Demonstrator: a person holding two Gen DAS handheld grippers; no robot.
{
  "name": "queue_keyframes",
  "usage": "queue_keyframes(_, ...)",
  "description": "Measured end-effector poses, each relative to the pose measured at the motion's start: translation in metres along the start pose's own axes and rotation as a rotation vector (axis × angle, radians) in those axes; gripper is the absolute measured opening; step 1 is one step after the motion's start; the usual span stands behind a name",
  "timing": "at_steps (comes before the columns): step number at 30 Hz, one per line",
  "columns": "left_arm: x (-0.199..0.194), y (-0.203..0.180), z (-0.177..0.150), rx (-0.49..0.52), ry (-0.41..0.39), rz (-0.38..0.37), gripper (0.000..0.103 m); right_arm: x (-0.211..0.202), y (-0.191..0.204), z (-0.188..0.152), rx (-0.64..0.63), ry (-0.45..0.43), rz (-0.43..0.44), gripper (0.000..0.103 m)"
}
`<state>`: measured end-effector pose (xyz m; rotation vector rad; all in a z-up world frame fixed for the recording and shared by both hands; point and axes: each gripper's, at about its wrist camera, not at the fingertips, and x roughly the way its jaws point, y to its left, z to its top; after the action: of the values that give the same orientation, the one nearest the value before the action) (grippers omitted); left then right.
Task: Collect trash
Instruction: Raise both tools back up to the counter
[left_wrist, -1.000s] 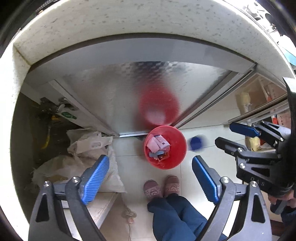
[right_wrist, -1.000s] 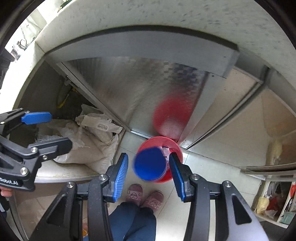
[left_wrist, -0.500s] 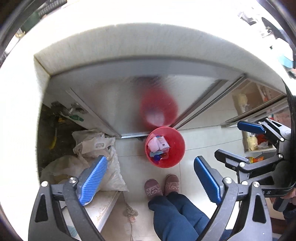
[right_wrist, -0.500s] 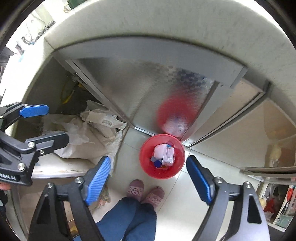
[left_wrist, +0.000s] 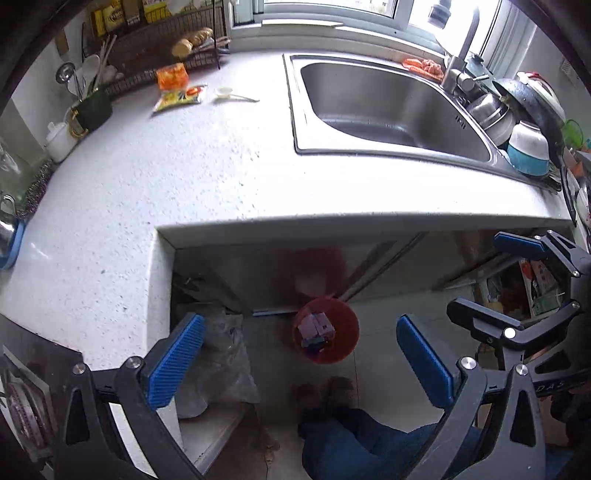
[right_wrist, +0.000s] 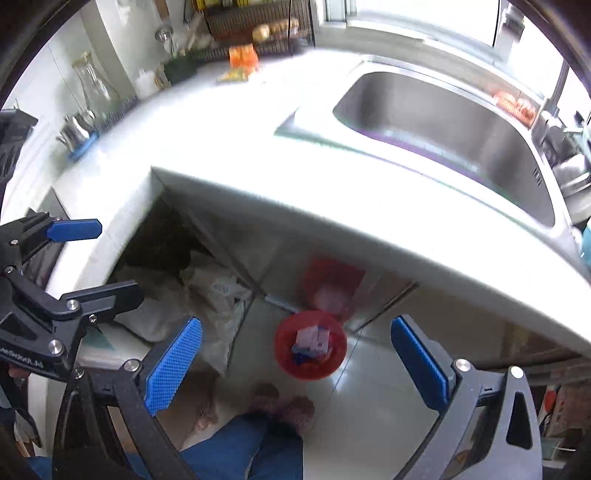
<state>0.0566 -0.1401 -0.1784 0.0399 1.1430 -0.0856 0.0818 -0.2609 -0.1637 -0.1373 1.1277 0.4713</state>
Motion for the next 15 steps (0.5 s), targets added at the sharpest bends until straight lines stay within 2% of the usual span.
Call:
queue_keyframes(9, -0.041, 0.016, 0.035, -0.019, -0.079, 0.066, 0.103, -0.042, 0.002, 0.039, -0.053, -0.093, 0.008, 0.102)
queue_keyframes(15, -0.041, 0.043, 0.069, -0.052, -0.093, 0.052, 0.103, -0.040, 0.012, 0.075, -0.094, -0.121, 0.036, 0.102)
